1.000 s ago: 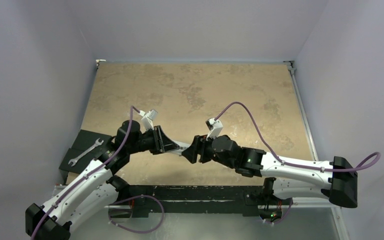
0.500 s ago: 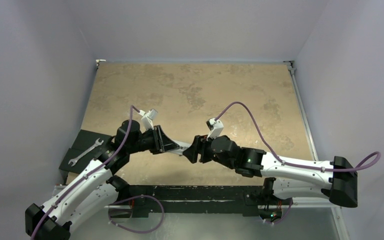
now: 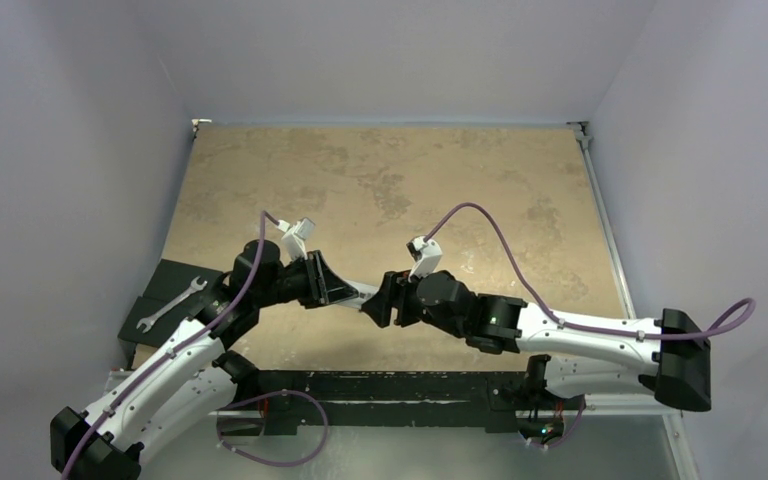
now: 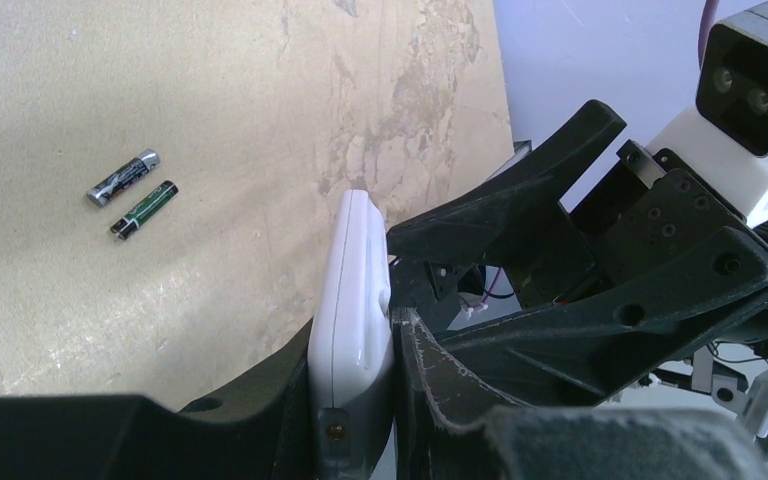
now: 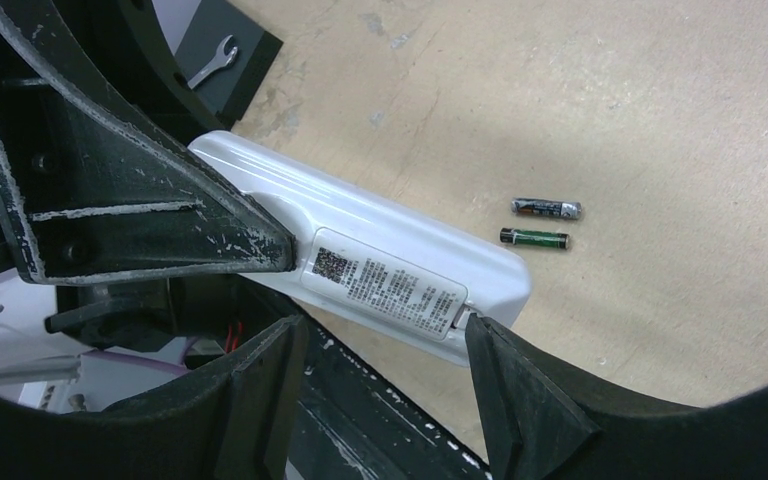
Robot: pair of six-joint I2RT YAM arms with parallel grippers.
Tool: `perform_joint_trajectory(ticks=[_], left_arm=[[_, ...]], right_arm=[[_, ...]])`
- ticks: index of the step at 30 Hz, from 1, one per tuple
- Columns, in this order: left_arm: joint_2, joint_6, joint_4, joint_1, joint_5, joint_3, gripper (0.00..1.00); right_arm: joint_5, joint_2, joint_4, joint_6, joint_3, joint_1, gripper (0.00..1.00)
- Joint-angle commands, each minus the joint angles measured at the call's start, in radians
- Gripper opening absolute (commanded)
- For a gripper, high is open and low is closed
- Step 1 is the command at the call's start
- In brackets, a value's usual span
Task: Load the batteries into the remote control
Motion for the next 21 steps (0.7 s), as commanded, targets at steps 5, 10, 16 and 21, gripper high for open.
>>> perform_joint_trajectory(ticks=[5, 10, 16, 21], left_arm=[[-0.010, 0.016, 0.037, -0.002, 0.008, 0.055, 0.00], [-0.014, 0.016, 0.034, -0.002, 0.011, 0.057, 0.00], [-0.014, 0.017, 0.041, -0.001, 0.015, 0.058, 0.00], [-0.017, 0.019, 0.043, -0.002, 0.018, 0.059, 0.00]], right_arm=[[0.038, 0.035, 0.000, -0.002, 0.057, 0.008, 0.68], [0.047, 0.050, -0.004, 0.008, 0.058, 0.008, 0.68], [0.061, 0.071, -0.017, 0.020, 0.065, 0.009, 0.68], [0.066, 0.078, -0.020, 0.031, 0.063, 0.008, 0.68]])
